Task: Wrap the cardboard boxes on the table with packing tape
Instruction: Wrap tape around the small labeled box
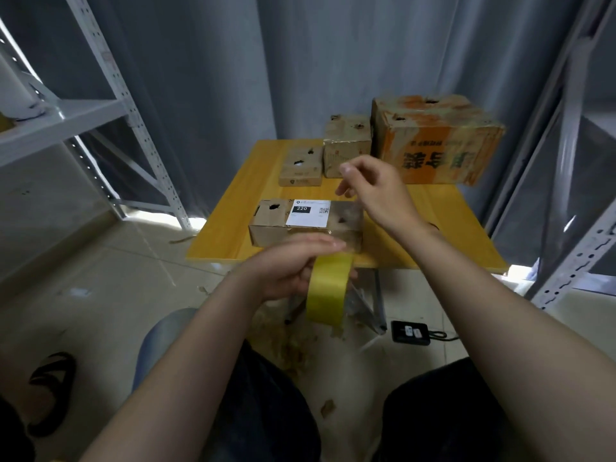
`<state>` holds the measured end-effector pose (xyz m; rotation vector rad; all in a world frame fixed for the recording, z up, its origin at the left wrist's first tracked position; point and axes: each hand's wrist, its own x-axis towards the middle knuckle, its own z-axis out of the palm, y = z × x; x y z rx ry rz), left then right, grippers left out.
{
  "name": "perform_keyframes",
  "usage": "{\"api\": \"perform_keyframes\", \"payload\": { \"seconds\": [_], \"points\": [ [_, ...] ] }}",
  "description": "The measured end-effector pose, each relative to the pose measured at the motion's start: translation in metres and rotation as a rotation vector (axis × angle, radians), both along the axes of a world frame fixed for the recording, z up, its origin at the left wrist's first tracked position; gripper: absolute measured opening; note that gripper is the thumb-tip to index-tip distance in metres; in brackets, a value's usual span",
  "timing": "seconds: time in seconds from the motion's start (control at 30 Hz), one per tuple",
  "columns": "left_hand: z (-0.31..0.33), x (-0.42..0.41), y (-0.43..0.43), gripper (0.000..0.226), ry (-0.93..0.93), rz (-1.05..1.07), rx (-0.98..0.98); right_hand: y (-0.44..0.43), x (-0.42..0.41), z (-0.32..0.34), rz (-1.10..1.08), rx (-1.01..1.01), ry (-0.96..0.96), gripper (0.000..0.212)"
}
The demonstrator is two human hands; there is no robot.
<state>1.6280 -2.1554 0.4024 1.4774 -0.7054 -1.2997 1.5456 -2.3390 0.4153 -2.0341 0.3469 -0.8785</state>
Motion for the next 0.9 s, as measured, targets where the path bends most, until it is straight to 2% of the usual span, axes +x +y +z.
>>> {"api": "perform_keyframes", "payload": {
  "seconds": [0.07, 0.13, 0.23, 0.3, 0.5, 0.67, 0.8, 0.9],
  "points": [
    [0.014, 0.002, -0.001, 0.027, 0.016, 0.068, -0.052, 0.001, -0.007, 0.018, 0.126, 0.015, 0.097, 0.023],
    [0.022, 0.003, -0.003, 0.027, -0.017, 0.118, -0.074, 0.000, -0.010, 0.029, 0.195, -0.131, 0.332, 0.027],
    [0.031, 0.003, -0.003, 0.027, -0.046, 0.153, -0.077, -0.002, -0.008, 0.040, 0.211, -0.273, 0.545, 0.012],
    [0.034, 0.003, -0.004, 0.030, -0.057, 0.168, -0.067, -0.003, -0.007, 0.042, 0.195, -0.258, 0.543, 0.005],
    [0.030, -0.003, -0.010, 0.048, -0.029, 0.209, -0.106, -0.001, -0.004, 0.040, 0.085, -0.232, 0.373, 0.018],
    [0.017, -0.014, -0.018, 0.034, 0.004, 0.221, -0.132, -0.003, -0.007, 0.040, -0.001, -0.250, 0.342, 0.011],
    [0.011, -0.021, -0.024, 0.034, 0.066, 0.288, -0.109, -0.008, -0.008, 0.039, -0.038, -0.210, 0.286, 0.011],
    [0.013, -0.020, -0.024, 0.032, -0.004, 0.229, -0.065, -0.013, -0.008, 0.029, -0.053, -0.144, 0.311, 0.014]
  ]
}}
